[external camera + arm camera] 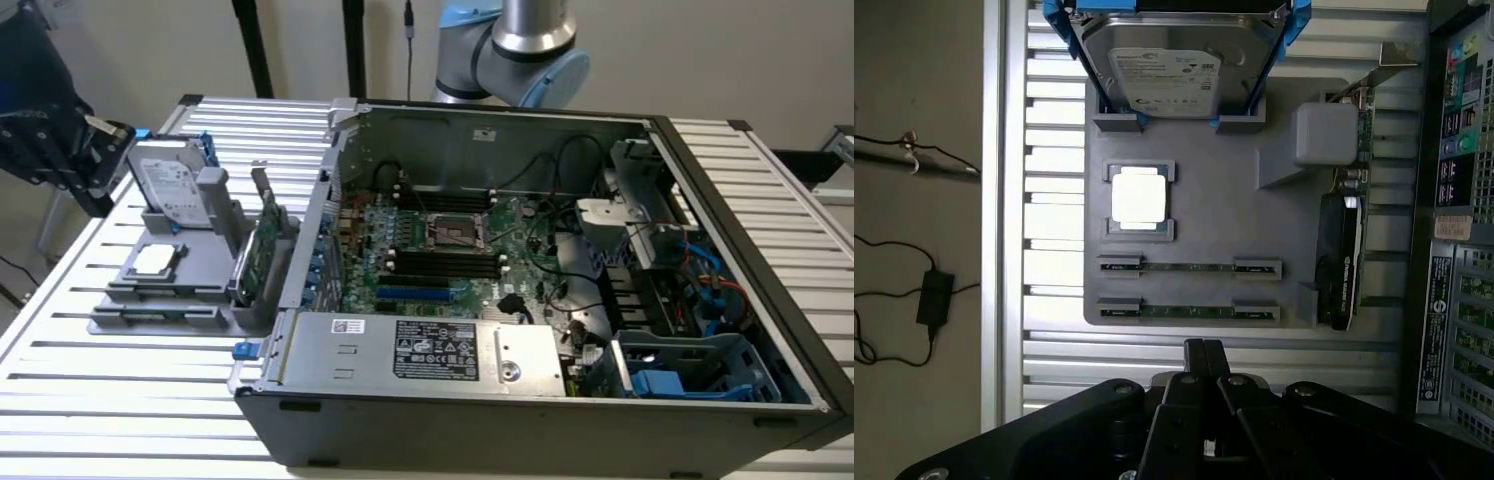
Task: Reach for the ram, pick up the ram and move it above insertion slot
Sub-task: 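Pick up the ram and move it above insertion slot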
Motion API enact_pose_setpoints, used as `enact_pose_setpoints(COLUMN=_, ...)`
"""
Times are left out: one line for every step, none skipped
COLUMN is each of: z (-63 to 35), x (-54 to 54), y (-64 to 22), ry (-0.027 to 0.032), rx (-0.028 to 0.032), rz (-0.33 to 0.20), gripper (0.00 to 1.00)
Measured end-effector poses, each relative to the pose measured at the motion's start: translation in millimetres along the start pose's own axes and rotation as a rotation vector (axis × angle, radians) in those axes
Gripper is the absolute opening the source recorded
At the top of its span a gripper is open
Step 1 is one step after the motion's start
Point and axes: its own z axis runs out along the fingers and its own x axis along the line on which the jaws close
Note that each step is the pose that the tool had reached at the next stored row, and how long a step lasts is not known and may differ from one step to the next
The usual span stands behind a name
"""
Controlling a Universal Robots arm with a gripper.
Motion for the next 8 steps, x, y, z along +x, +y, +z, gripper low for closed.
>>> enact_pose_setpoints(z=0.0, x=0.0, y=0.0, ry=0.0001, rx=-0.0005, rz=-0.011, gripper=0.11)
enact_pose_setpoints(z=0.0, x=0.0, y=0.1, ry=0.0008, rx=-0.0009, rz=-0.029, gripper=0.11)
enact_pose_setpoints(z=0.0, x=0.0, y=0.0, ry=0.0015, rx=-0.001, rz=-0.048, gripper=0.11)
enact_pose_setpoints(z=0.0, x=0.0, y=0.0, ry=0.0023, rx=-0.001, rz=-0.066, gripper=0.11)
enact_pose_setpoints(z=0.2, x=0.0, y=0.0, ry=0.0028, rx=-0.0011, rz=-0.085, gripper=0.11)
enact_pose_setpoints(z=0.2, x=0.0, y=0.0, ry=0.0035, rx=-0.001, rz=-0.102, gripper=0.11)
enact_pose_setpoints(z=0.3, x=0.0, y=0.0, ry=0.0042, rx=-0.0011, rz=-0.121, gripper=0.11)
enact_pose_setpoints(z=0.3, x=0.0, y=0.0, ry=0.005, rx=-0.001, rz=-0.139, gripper=0.11)
